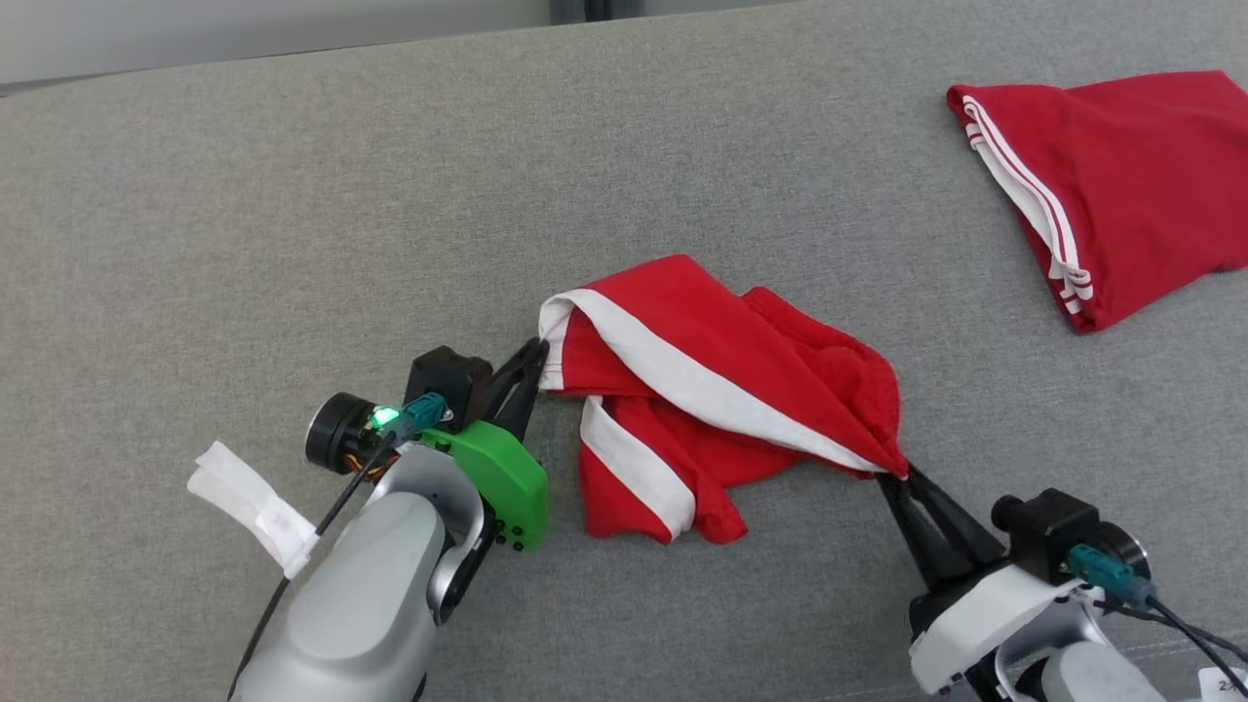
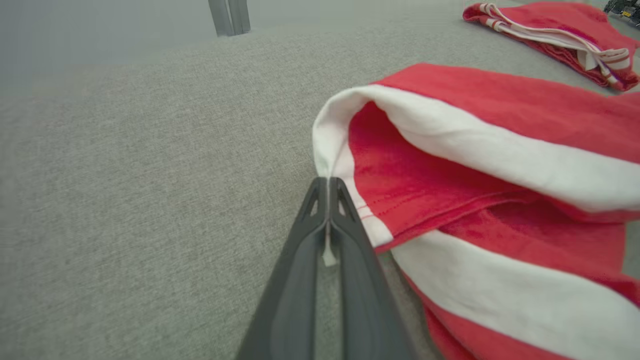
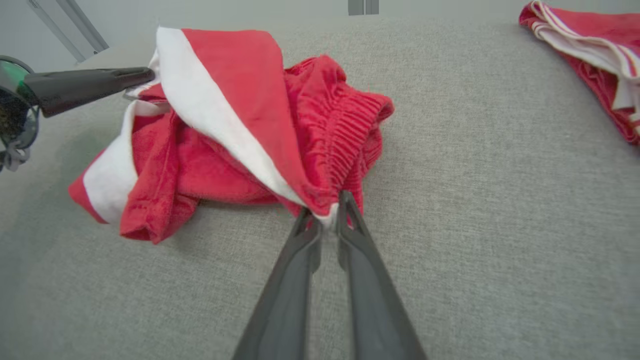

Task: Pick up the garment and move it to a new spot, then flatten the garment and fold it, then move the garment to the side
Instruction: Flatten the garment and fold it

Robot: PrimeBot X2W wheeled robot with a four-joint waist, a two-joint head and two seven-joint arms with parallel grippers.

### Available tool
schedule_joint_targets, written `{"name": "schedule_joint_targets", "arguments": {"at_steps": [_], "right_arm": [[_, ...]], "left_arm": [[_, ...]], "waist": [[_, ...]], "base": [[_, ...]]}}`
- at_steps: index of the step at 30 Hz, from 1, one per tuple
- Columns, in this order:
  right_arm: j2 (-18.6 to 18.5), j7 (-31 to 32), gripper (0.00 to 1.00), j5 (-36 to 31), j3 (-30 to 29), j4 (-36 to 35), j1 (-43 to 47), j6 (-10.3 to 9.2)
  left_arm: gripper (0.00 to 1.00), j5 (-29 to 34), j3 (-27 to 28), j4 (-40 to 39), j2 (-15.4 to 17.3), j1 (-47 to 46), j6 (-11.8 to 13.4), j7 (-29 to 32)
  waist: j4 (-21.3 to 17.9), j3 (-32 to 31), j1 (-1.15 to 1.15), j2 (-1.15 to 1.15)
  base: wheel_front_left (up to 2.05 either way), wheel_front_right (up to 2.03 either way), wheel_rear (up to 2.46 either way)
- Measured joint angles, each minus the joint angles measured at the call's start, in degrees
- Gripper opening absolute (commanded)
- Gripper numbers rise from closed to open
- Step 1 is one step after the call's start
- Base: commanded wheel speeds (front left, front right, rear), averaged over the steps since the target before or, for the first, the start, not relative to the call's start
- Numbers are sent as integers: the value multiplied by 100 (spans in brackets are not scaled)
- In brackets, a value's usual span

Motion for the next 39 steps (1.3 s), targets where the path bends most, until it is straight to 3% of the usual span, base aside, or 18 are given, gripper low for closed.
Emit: {"name": "schedule_joint_targets", "arguments": {"at_steps": [11, 16, 26, 33, 39], "right_arm": [[-245, -294, 0, -10, -794, -881, -506, 1], [-577, -109, 0, -43, -1047, -1404, -1193, 1], [-1201, 628, 0, -41, -1573, -2547, -2221, 1], [-1302, 865, 0, 302, -1506, -2402, -2864, 1], [-1347, 914, 0, 665, -1204, -1625, -3757, 2]], "left_arm": [[0, 392, 325, -1603, 619, 70, 679, -655], [0, 635, 465, -2714, 961, -84, 797, -704], [0, 954, 902, -4880, 1541, -904, 1049, 65], [0, 789, 956, -4853, 1535, -1295, 958, 383], [0, 393, 959, -3586, 1176, -1894, 706, 314]], "waist": [[27, -240, 0, 0], [34, -432, 0, 0], [120, -850, 0, 0], [117, -778, 0, 0], [118, -451, 0, 0]], "base": [[0, 0, 0], [0, 0, 0], [0, 0, 0], [0, 0, 0], [0, 0, 0]]}}
